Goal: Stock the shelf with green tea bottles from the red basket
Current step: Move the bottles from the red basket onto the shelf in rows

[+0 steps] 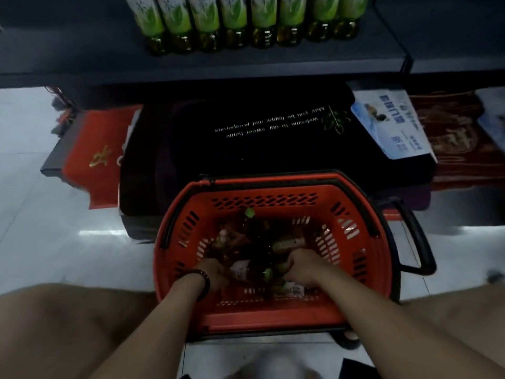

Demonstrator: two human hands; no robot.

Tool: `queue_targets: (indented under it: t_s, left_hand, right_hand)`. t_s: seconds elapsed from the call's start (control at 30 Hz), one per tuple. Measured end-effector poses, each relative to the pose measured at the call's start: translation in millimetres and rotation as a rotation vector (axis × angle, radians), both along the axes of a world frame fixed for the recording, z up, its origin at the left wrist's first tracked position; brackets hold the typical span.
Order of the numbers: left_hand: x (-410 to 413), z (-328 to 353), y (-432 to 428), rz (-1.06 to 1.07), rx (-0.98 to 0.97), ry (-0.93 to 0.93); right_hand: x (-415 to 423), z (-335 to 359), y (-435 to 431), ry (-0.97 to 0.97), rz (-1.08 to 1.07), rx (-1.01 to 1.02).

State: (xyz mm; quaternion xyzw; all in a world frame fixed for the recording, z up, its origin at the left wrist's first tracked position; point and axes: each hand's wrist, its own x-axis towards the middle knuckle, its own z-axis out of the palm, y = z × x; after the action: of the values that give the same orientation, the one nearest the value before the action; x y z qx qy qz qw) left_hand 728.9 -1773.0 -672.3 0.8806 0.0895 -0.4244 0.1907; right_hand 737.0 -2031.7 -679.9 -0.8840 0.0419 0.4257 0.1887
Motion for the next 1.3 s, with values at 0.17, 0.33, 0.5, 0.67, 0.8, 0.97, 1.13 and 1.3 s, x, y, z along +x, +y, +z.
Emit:
queue_targets:
  t_s: [0.17, 0.33, 0.5, 0.67, 0.8, 0.97, 1.13, 1.3]
  left_hand:
    - [17, 0, -20, 0.141, -0.030, -0.141]
    - [20, -23, -10, 0.190, -0.042, -0.161]
    - [14, -42, -8, -0.114, -0.040, -0.149]
    - [0, -42, -3, -0.214, -0.079, -0.258]
    - [-4, -23, -12, -0.085, -0.228, -0.122]
    - [-4, 3, -23, 0.171, -0.437, -0.282]
    - [7, 59, -23, 0.260, -0.576, -0.265]
    - [19, 112, -3, 0.261, -0.469, -0.295]
  right_hand:
    - [15, -44, 59, 0.104, 0.090, 0.033]
    - [24, -74, 92, 0.237, 0.237, -0.148]
    - [39, -63, 63, 0.197, 0.315, -0.094]
    - [66, 0, 38, 0.101, 0.467, -0.058]
    - [74, 42, 25, 0.090, 0.493, 0.046]
    - [72, 86, 7, -0.087, 0.268, 0.249]
    - [55, 77, 6, -0.376, -0.461, 0.680]
    - [42, 33, 24, -0.317, -0.451, 0.414]
